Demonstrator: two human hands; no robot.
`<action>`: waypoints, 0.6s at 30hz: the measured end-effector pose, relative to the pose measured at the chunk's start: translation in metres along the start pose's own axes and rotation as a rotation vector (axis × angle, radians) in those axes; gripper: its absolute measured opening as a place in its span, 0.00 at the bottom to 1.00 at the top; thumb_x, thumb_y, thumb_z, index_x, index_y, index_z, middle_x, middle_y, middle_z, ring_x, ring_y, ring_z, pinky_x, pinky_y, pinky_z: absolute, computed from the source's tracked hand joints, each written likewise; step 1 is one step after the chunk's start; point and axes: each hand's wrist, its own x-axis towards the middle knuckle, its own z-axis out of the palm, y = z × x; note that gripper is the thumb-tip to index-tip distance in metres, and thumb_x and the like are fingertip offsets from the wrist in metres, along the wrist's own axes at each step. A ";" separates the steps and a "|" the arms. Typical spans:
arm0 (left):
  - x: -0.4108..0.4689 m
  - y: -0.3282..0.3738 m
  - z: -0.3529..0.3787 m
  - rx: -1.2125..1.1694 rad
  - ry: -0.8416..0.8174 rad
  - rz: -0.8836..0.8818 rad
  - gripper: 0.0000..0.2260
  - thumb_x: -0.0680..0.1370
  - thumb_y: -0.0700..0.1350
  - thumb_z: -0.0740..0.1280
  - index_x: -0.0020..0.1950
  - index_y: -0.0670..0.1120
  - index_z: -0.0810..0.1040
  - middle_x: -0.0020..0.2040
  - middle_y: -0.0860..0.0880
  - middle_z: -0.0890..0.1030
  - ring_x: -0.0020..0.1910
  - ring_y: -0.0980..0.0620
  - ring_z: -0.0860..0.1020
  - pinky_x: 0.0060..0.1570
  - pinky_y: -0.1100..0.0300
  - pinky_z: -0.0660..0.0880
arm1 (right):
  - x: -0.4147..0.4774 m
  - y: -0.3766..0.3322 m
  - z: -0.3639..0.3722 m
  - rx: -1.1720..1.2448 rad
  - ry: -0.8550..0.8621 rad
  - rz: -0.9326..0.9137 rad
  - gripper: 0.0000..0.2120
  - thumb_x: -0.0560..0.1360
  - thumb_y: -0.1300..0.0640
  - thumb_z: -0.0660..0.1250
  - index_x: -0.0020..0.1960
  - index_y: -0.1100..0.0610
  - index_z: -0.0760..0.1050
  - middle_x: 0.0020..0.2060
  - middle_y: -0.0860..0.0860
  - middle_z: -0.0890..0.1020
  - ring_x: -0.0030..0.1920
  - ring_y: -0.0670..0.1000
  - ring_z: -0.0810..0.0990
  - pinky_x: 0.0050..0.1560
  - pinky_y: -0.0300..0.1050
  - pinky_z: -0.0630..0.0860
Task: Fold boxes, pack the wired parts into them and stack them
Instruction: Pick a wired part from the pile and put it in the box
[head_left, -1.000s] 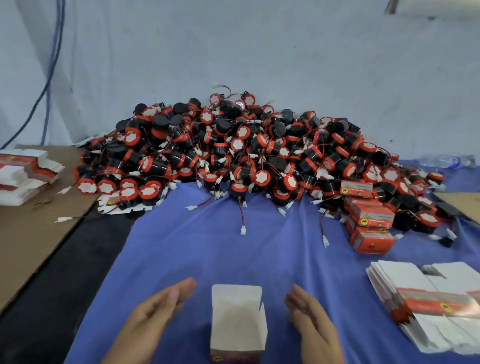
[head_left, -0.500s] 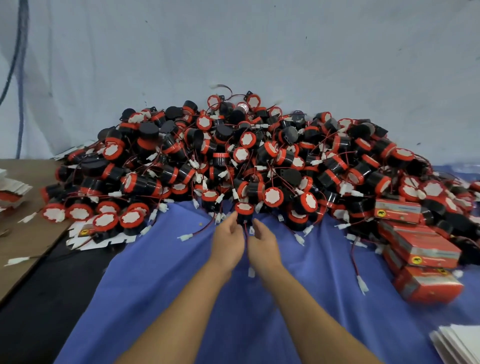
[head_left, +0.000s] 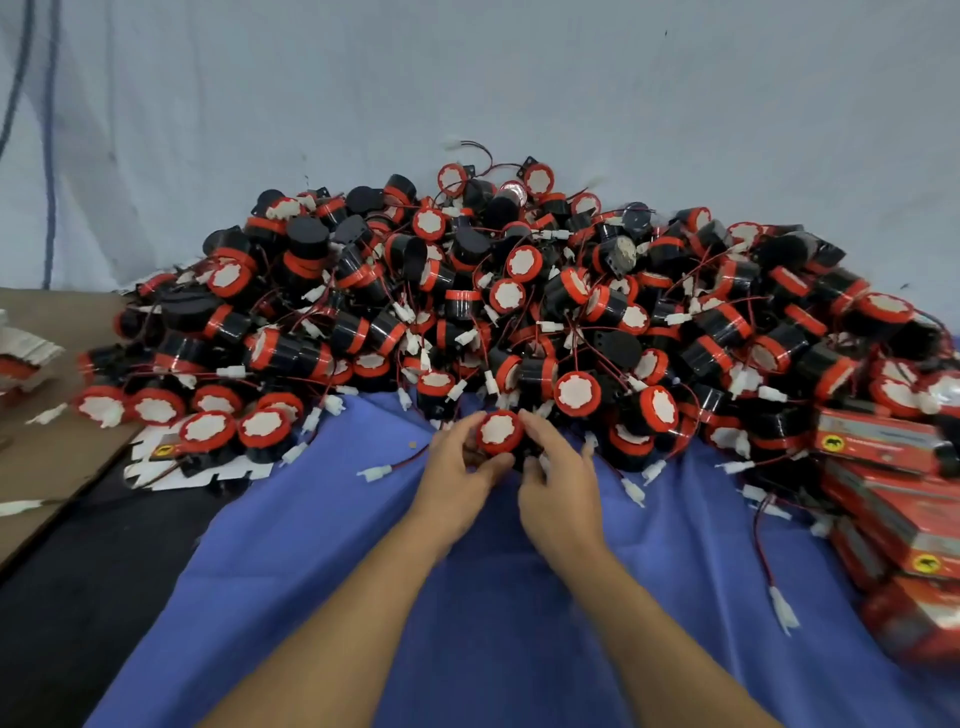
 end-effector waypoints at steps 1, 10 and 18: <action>-0.012 0.007 -0.005 -0.023 0.008 0.005 0.19 0.78 0.39 0.72 0.66 0.52 0.74 0.63 0.49 0.76 0.58 0.56 0.77 0.58 0.60 0.78 | -0.008 -0.007 -0.009 0.046 -0.031 -0.023 0.27 0.80 0.69 0.59 0.70 0.44 0.74 0.54 0.28 0.74 0.60 0.27 0.69 0.71 0.37 0.68; -0.152 0.101 -0.063 0.025 0.139 0.142 0.19 0.75 0.52 0.75 0.63 0.61 0.75 0.55 0.61 0.76 0.47 0.66 0.78 0.42 0.75 0.74 | -0.108 -0.076 -0.129 -0.078 -0.147 -0.020 0.08 0.80 0.45 0.65 0.59 0.39 0.77 0.50 0.38 0.82 0.51 0.41 0.80 0.48 0.35 0.75; -0.274 0.132 -0.090 0.247 0.195 0.190 0.23 0.68 0.64 0.72 0.60 0.57 0.79 0.58 0.57 0.77 0.45 0.55 0.79 0.44 0.66 0.73 | -0.214 -0.103 -0.207 0.690 -0.302 0.242 0.14 0.72 0.49 0.69 0.52 0.54 0.86 0.42 0.50 0.84 0.37 0.45 0.79 0.39 0.35 0.78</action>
